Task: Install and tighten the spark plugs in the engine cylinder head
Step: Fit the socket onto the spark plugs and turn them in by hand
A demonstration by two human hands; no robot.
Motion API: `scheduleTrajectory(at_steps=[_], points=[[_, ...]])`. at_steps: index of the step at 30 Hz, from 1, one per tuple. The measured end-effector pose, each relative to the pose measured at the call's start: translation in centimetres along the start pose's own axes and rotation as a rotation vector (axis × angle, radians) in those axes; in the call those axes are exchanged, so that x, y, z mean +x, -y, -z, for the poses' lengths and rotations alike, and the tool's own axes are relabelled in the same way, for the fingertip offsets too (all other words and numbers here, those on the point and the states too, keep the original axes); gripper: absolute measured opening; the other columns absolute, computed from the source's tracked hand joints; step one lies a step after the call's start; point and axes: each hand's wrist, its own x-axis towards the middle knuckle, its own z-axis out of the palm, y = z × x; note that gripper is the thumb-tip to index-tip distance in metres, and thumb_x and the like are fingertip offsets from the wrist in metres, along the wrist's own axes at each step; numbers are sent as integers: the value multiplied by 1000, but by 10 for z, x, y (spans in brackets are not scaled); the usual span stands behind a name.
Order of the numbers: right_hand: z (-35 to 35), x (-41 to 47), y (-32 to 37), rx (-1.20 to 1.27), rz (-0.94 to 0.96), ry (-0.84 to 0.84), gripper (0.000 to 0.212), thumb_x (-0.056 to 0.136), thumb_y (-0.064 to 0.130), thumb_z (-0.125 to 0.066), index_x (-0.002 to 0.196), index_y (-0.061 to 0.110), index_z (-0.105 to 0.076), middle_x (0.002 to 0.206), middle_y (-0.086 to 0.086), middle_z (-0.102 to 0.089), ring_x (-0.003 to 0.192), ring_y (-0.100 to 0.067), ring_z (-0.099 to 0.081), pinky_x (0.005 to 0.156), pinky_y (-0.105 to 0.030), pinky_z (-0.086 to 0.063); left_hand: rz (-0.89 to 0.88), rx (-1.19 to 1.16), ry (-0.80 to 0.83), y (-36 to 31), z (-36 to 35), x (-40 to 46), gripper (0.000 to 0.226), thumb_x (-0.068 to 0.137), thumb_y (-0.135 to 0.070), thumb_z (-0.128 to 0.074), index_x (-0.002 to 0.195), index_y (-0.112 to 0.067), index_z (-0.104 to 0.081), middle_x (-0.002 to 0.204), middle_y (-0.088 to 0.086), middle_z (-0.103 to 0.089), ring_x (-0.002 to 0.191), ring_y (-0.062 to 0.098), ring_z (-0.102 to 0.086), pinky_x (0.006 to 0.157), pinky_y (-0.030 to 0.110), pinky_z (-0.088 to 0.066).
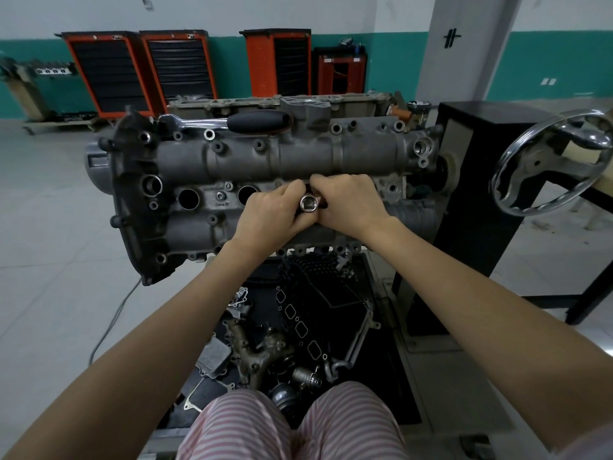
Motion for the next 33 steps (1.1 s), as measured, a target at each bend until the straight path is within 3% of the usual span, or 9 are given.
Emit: scheduleTrajectory(at_steps=[5,10,16,21,24,30,33], points=[[-2,0,-2,-25,22,-19,23,80,30,-54,90,10,-54,81,-9,-68,77,-35,-62,54,-32,-26,46,-16,7,-4,2,1,29,80,-23,-46,66,2,-47,55,11,-50,34,29,-45,38,21,-25],[0,-1,-1,2,30,-5,15,81,20,-55,81,6,-59,76,-15,-66,71,-38,-61,53,-33,-25,30,10,-30,-2,0,1,31,79,-28,-50,63,-2,-47,52,7,-49,36,27,-46,41,19,-23],[2,-2,0,48,1,-28,12,78,16,-59,73,5,-60,70,-18,-65,64,-40,-60,52,-33,-27,35,-10,-44,3,-4,-1,37,85,-31,-53,61,-3,-56,50,7,-56,39,28,-53,34,27,-39],[-1,0,0,-13,-4,-37,20,78,27,-58,84,9,-53,72,-10,-66,67,-37,-60,52,-31,-22,41,19,-28,-1,0,1,30,77,-25,-48,59,-2,-49,48,8,-50,35,29,-47,38,20,-27],[-2,1,-1,-19,5,-58,21,77,27,-60,83,8,-53,71,-11,-66,66,-37,-61,51,-30,-22,58,19,-11,-4,1,1,28,77,-24,-46,63,0,-48,52,9,-50,34,30,-46,37,22,-27],[1,-1,1,40,50,-128,17,60,8,-71,55,6,-55,50,-13,-59,42,-33,-55,45,-24,-26,76,8,-31,-2,0,1,35,80,-30,-54,57,-4,-52,48,7,-54,39,28,-52,38,25,-32],[2,-1,0,88,19,-126,15,64,9,-68,55,6,-56,51,-14,-59,43,-34,-56,47,-25,-27,89,3,-22,2,-3,-1,42,85,-35,-53,56,-4,-55,47,8,-55,40,28,-53,36,28,-38]])
